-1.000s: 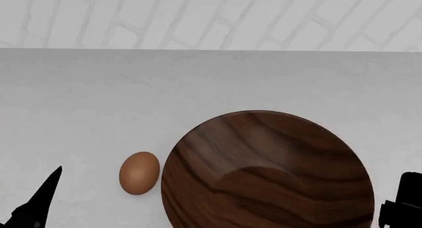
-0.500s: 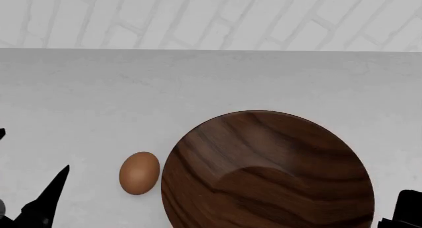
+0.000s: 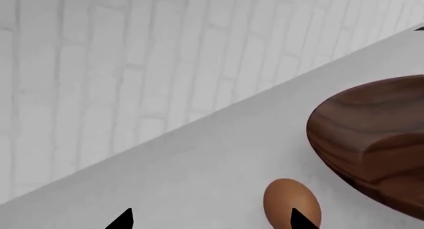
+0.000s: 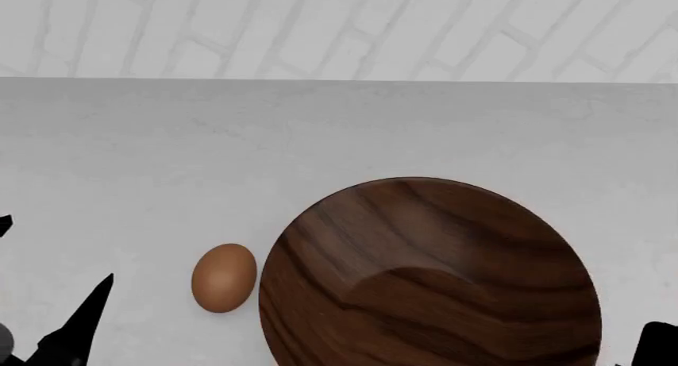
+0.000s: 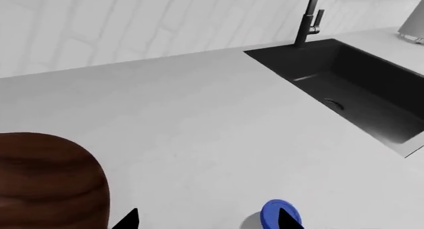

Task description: Place the eggs and milk next to the bowl.

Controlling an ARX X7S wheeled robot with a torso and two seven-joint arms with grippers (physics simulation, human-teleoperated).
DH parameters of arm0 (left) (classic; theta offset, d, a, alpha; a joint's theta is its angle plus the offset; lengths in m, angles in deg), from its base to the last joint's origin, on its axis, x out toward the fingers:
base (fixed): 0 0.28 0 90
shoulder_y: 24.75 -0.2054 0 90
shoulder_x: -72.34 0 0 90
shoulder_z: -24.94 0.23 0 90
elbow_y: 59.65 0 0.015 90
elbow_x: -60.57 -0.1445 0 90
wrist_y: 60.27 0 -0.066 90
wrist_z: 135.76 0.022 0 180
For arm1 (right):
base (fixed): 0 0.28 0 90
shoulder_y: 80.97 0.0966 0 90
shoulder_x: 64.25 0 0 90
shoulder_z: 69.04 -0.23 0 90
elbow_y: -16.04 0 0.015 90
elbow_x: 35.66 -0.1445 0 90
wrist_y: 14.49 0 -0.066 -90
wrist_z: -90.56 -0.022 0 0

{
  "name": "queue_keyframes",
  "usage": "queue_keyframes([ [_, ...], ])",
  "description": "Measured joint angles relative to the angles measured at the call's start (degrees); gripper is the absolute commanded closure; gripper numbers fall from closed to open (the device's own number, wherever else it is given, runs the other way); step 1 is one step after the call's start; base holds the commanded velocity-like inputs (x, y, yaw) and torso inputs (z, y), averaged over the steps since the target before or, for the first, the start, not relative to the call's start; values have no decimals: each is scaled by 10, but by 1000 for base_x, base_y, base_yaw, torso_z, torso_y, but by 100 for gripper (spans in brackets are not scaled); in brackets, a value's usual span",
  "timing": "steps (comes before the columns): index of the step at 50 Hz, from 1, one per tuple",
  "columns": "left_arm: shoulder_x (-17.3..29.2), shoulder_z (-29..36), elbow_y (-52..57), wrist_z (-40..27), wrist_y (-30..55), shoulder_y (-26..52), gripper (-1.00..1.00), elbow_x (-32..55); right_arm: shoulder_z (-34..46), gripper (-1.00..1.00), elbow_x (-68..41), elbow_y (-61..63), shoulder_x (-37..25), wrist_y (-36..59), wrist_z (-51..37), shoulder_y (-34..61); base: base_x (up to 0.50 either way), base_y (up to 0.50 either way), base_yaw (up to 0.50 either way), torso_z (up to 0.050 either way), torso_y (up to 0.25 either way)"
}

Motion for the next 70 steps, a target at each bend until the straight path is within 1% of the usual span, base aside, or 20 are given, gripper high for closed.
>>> queue_keyframes([
  [7,1,0,1,-1,-2,-5,-100,-1,-3,-100,0,-5,0,1,-7,-1,0,0,0,0,0],
  [9,1,0,1,-2,-2,-7,-100,-1,-29,-100,-5,-13,22,25,-7,-18,0,0,0,0,0],
  [12,2,0,2,-3,-3,-9,-100,-1,-115,-100,-25,-22,60,90,-9,-101,0,0,0,0,0],
  [15,2,0,3,-3,-4,-12,-100,-2,-243,-100,-41,-29,89,141,-11,-197,0,0,0,0,0],
  [18,3,1,4,-4,-4,-14,-100,-2,-361,-100,-52,-36,112,182,-11,-262,0,0,0,0,0],
  [21,3,1,4,-4,-5,-15,-100,-3,-451,-100,-59,-44,131,213,-11,-311,0,0,0,0,0],
  [24,4,1,5,-5,-4,-15,-100,-3,-517,-100,-62,-50,146,237,-10,-349,0,0,0,0,0],
  [27,4,1,5,-5,-3,-15,-100,-2,-565,-100,-64,-54,157,255,-9,-378,0,0,0,0,0],
  [34,6,0,7,-7,-3,-16,-100,0,-642,-100,-68,-63,174,284,-8,-422,0,0,0,0,0],
  [41,8,-2,8,-8,-4,-19,-100,1,-678,-100,-63,-69,187,300,-4,-447,0,0,0,0,0],
  [49,11,-4,8,-8,-6,-23,-100,3,-686,-100,-48,-77,199,306,7,-462,0,0,0,0,0],
  [57,10,-2,7,-7,-6,-20,-100,4,-659,-100,-21,-86,205,296,23,-464,0,0,0,0,0],
  [70,6,7,3,-5,5,-1,-100,7,-579,-100,36,-113,210,270,58,-448,0,0,0,0,0],
])
